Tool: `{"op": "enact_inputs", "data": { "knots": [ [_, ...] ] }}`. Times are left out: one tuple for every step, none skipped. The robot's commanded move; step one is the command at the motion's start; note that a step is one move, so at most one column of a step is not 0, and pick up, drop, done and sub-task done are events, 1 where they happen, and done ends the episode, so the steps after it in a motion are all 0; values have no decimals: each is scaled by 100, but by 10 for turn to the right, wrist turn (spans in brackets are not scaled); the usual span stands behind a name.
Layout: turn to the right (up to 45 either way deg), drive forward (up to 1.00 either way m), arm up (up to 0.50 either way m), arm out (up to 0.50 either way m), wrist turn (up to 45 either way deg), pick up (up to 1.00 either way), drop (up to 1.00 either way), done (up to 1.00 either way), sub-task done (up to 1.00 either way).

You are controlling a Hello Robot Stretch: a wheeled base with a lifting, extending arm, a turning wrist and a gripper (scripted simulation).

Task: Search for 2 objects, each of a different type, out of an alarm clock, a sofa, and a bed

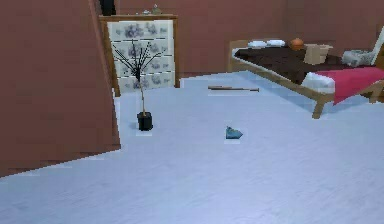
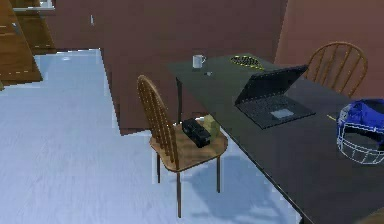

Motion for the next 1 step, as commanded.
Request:
{"op": "enact_inputs", "data": {
  "knots": [
    [0,5,0,0,0,0,0,0,0]
  ]
}}
